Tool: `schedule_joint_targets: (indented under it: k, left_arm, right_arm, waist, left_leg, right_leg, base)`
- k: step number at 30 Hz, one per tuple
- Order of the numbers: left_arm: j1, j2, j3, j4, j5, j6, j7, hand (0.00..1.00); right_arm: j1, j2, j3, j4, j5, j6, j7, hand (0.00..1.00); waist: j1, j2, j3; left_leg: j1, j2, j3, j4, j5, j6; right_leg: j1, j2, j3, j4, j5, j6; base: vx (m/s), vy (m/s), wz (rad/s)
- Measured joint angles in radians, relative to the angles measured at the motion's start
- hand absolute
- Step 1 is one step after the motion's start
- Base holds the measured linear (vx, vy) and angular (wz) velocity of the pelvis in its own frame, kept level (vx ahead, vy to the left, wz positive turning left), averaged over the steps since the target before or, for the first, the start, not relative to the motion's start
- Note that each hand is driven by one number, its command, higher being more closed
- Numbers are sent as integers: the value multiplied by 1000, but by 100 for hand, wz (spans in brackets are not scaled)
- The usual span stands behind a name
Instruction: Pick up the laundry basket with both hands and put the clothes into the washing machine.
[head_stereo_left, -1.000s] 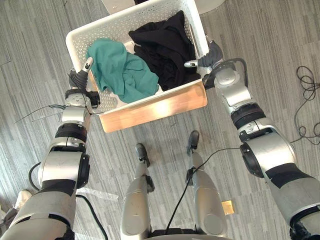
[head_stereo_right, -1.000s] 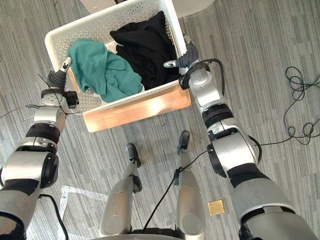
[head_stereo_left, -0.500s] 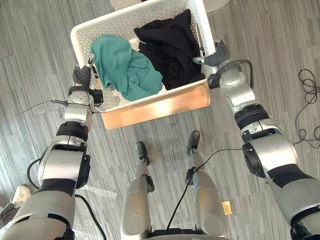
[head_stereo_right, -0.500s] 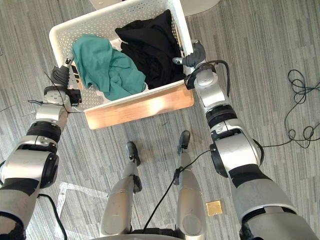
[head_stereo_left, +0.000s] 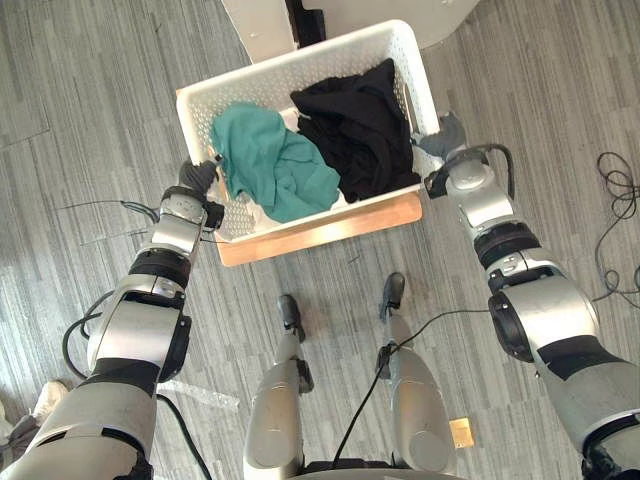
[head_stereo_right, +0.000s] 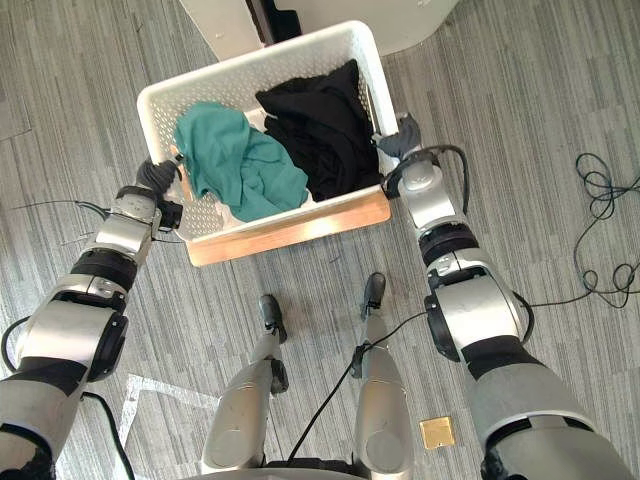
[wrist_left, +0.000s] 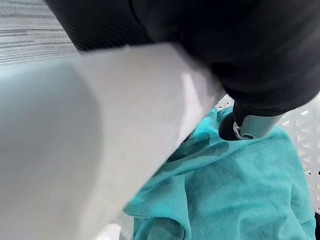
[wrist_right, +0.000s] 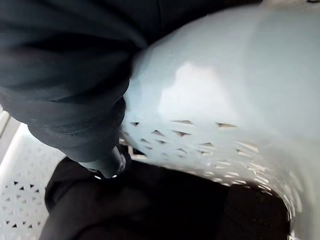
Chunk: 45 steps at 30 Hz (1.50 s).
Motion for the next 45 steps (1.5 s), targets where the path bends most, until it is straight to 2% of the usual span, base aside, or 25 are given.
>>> schedule_joint_targets:
  k: [6, 8, 11, 15, 18, 19, 24, 27, 28, 30, 31, 32, 33, 34, 35, 36, 37, 38, 39, 40, 41, 42, 43, 45]
  left_arm:
    - [102, -2, 3, -7, 29, 8, -84, 100]
    - [179, -2, 35, -50, 31, -1, -102, 100]
    - [307, -2, 38, -134, 43, -9, -104, 100]
    - [643, -45, 99, -404, 11, -29, -115, 100]
    - [811, -77, 113, -547, -43, -37, -146, 100]
    - [879, -105, 114, -612, -77, -44, -147, 100]
    - [1021, -235, 116, -834, -162, -71, -156, 100]
    - [1056, -286, 115, -908, -180, -93, -170, 100]
    - [1057, -309, 115, -912, -180, -96, -172, 100]
    - [1060, -354, 110, -909, -180, -100, -171, 100]
    - [1065, -374, 105, -908, -180, -100, -171, 100]
    - [1079, -386, 103, -905, -180, -100, -171, 100]
    - [1106, -396, 103, -905, -180, -100, -170, 100]
    - [1112, -400, 102, -905, -180, -100, -170, 100]
    - [1130, -412, 102, -905, -190, -100, -167, 100]
    - [1143, -418, 102, -905, -194, -101, -166, 100]
    - [1151, -421, 102, -905, -198, -102, -166, 100]
    - [1171, -432, 102, -907, -201, -107, -162, 100]
    - [1191, -437, 102, -913, -204, -109, -156, 100]
    - [1216, -438, 106, -946, -217, -112, -136, 100]
    - [1230, -438, 109, -963, -218, -114, -129, 100]
    - [1255, -432, 112, -1002, -220, -116, -121, 100]
    - [1274, -427, 113, -1030, -223, -128, -119, 100]
    - [1278, -395, 112, -1035, -234, -135, -117, 100]
  right_arm:
    - [137, 34, -6, -7, 0, 3, 26, 100]
    - [210, 37, 17, -36, -1, 20, 53, 100]
    - [327, 36, 42, -108, -1, 32, 79, 100]
    - [644, 19, 26, -360, 0, 55, 134, 100]
    - [796, -2, -34, -498, 1, 61, 179, 100]
    - [869, -7, -81, -578, 1, 60, 190, 100]
    - [1044, -8, -289, -782, 48, 3, 208, 100]
    - [1103, -2, -368, -869, 79, -46, 208, 100]
    - [1125, 12, -402, -901, 79, -60, 208, 100]
    - [1157, 45, -456, -918, 79, -85, 206, 100]
    - [1176, 54, -474, -921, 79, -90, 204, 100]
    - [1194, 60, -478, -921, 79, -90, 203, 100]
    - [1214, 62, -478, -928, 78, -90, 204, 100]
    - [1215, 62, -478, -929, 77, -90, 204, 100]
    - [1223, 63, -477, -928, 76, -90, 204, 100]
    - [1232, 63, -477, -929, 76, -90, 204, 100]
    - [1238, 64, -476, -930, 76, -90, 204, 100]
    - [1246, 64, -470, -942, 75, -89, 203, 100]
    - [1253, 65, -461, -955, 75, -88, 196, 100]
    - [1253, 64, -438, -969, 73, -88, 188, 100]
    - [1253, 63, -431, -978, 73, -88, 187, 100]
    - [1253, 64, -417, -1000, 73, -88, 186, 100]
    - [1258, 67, -409, -1025, 73, -89, 184, 100]
    - [1311, 101, -396, -1085, 70, -88, 168, 100]
  waist:
    - [-11, 3, -1]
    - [-22, 11, -9]
    - [-25, 29, -45]
    - [-27, 67, -120]
    - [-27, 70, -167]
    - [-26, 70, -201]
    - [-37, 62, -276]
    - [-67, 62, -297]
    - [-81, 60, -310]
    - [-87, 60, -310]
    - [-89, 62, -311]
    - [-87, 57, -310]
    - [-85, 49, -309]
    - [-84, 50, -309]
    - [-81, 55, -308]
    - [-82, 59, -308]
    - [-82, 58, -306]
    - [-77, 61, -303]
    - [-74, 65, -304]
    - [-62, 65, -304]
    - [-50, 65, -304]
    - [-25, 68, -306]
    - [-24, 88, -318]
    - [-31, 38, -336]
  left_leg:
    - [85, 3, -3, -1, -2, 0]
    - [118, 3, -15, -1, -4, 0]
    - [137, 5, -24, -2, -11, -2]
    - [189, 12, -25, -3, -37, -12]
    - [220, 20, -24, -3, -53, -20]
    - [223, 24, -24, -4, -57, -22]
    - [284, 40, -8, -21, -75, -31]
    - [311, 55, 1, -15, -92, -37]
    - [308, 64, 1, 11, -102, -37]
    - [296, 96, 1, 117, -162, -38]
    - [286, 118, 3, 187, -197, -27]
    - [267, 143, 9, 299, -226, 4]
    - [203, 169, -10, 497, -238, 67]
    - [190, 175, -18, 535, -235, 83]
    - [144, 184, -80, 670, -207, 127]
    - [119, 183, -132, 757, -162, 144]
    - [108, 181, -157, 796, -145, 142]
    - [94, 154, -218, 848, -203, 113]
    - [106, 102, -263, 840, -274, 96]
    - [126, 9, -349, 788, -367, 76]
    - [136, -32, -398, 745, -398, 67]
    - [156, -94, -474, 631, -427, 70]
    - [162, -107, -505, 531, -441, 104]
    - [174, -103, -423, 491, -440, 108]
  right_leg:
    - [88, 1, -7, 1, -16, -13]
    - [130, 0, -22, 1, -25, -13]
    - [154, 0, -32, 2, -42, -15]
    - [214, 6, -48, -2, -62, -3]
    - [247, 13, -48, -5, -74, 4]
    - [250, 17, -48, -5, -81, 5]
    - [300, 39, -35, -26, -93, 7]
    - [320, 52, -28, -19, -112, 8]
    - [327, 58, -28, -15, -122, 4]
    - [343, 72, -22, 18, -154, -6]
    - [348, 82, -17, 44, -177, -12]
    - [350, 90, 6, 83, -210, -22]
    - [352, 94, 34, 114, -233, -35]
    - [353, 96, 39, 120, -236, -37]
    - [359, 106, 73, 138, -249, -44]
    - [367, 117, 108, 145, -256, -51]
    - [372, 124, 137, 145, -260, -58]
    - [375, 136, 182, 157, -267, -70]
    - [370, 147, 224, 170, -267, -77]
    - [357, 166, 294, 186, -267, -81]
    - [349, 178, 330, 193, -267, -81]
    - [328, 210, 397, 207, -268, -80]
    - [311, 245, 437, 223, -271, -72]
    - [301, 232, 479, 212, -267, -47]
  base:
    - [-2, 5, 2]
    - [-7, 16, 16]
    - [7, 15, 12]
    - [69, 17, 4]
    - [95, 16, 0]
    - [89, 6, -2]
    - [69, 2, -12]
    - [58, -11, -11]
    - [62, -19, -11]
    - [69, -33, -13]
    - [63, -51, -30]
    - [54, -115, -56]
    - [30, -90, -58]
    - [11, -117, -75]
    - [49, -60, -80]
    - [70, -67, -91]
    - [132, 20, -100]
    - [106, 52, -104]
    - [110, 112, -155]
    - [46, 103, -153]
    - [19, 155, -195]
    - [-35, 187, -185]
    - [-45, 231, -174]
    - [32, 202, -94]
